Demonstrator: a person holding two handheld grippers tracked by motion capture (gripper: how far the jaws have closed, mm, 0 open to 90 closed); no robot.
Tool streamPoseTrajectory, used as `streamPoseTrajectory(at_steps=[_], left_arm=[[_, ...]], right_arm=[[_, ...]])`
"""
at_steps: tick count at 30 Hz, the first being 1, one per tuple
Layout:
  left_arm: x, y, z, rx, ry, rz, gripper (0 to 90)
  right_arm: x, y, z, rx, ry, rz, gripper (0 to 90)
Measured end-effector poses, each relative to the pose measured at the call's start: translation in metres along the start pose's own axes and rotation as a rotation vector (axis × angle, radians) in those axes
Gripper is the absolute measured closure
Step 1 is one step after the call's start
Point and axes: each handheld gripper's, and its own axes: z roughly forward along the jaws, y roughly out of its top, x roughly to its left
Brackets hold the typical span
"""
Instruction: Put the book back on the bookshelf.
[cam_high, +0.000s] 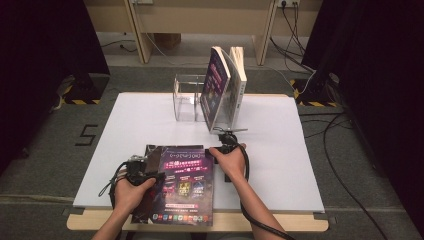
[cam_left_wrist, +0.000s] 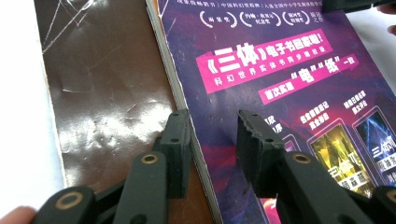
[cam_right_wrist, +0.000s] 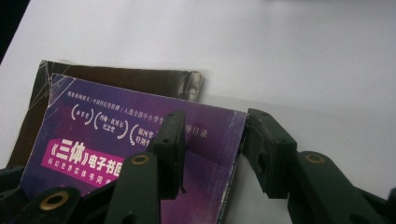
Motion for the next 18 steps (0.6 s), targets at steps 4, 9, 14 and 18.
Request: streamPoseTrajectory(at_steps=[4,9,14,18], left_arm=[[-0.0006,-0.0004,0.0002,-0.004,0.003,0.002,64.7],[-0.0016,-0.0008,0.0000,-0.005,0.012,-0.002,64.7],[-0.0012,-0.0011,0.0000,-0.007,0.007,-0.003,64.7],[-0.0013,-0.0010,0.0001,-0.007,0.005,-0.004,64.8]], right_arm=[[0.0003,-0.0014,-0.0020,0.006,0.001,0.021,59.0],[-0.0006,0.0016,-0.0082,-0.008,0.054,0.090,59.2],[0.0000,0.0022,-0.0092,-0.009,0.056,0.084,59.1],[-0.0016,-0.0007,-0.0074,-0.001,0.049,0.086,59.1]])
